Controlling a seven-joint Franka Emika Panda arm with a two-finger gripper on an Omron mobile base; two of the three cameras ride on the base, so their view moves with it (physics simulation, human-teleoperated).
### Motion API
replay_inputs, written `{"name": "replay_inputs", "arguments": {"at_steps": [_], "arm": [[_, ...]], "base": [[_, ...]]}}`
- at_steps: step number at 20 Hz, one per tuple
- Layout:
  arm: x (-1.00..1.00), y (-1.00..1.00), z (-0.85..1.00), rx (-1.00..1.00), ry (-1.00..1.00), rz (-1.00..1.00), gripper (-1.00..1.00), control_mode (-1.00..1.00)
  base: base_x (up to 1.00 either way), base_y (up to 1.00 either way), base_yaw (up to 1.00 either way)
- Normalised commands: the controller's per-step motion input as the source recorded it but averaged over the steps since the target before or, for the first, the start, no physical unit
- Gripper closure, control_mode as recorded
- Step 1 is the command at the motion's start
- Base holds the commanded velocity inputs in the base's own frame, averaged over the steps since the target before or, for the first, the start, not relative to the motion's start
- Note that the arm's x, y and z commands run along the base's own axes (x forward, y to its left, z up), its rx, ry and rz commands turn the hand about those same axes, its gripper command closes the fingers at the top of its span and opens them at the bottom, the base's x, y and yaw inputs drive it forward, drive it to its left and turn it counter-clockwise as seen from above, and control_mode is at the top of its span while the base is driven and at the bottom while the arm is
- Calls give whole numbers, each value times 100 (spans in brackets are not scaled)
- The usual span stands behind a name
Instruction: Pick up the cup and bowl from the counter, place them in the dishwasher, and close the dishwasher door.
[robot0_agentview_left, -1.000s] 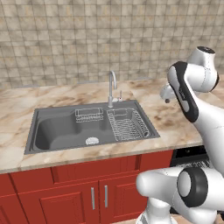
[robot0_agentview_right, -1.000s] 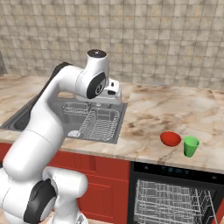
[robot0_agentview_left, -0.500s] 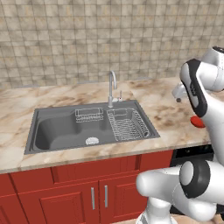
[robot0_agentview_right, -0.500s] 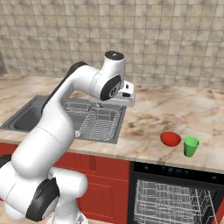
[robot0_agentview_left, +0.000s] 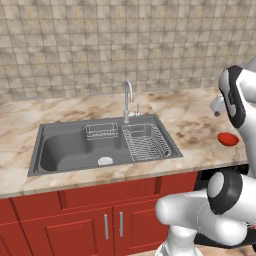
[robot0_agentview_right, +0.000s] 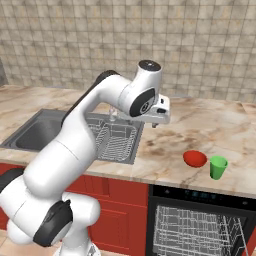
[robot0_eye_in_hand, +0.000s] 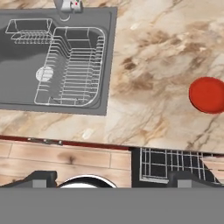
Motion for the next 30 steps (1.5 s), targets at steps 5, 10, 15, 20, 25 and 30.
{"name": "replay_inputs", "arguments": {"at_steps": [5, 10, 15, 20, 25, 30], "arm": [[0, -44, -14, 1, 0, 0, -100, -100], [0, -31, -31, 0, 0, 1, -100, -100], [0, -24, -32, 0, 0, 1, -100, -100], [0, -20, -20, 0, -1, 1, -100, -100], [0, -20, -7, -6, -4, 0, -100, -100], [0, -15, -7, -13, -5, 0, -100, -100]], "base": [[0, 0, 0], [0, 0, 0], [0, 0, 0], [0, 0, 0], [0, 0, 0], [0, 0, 0]]}}
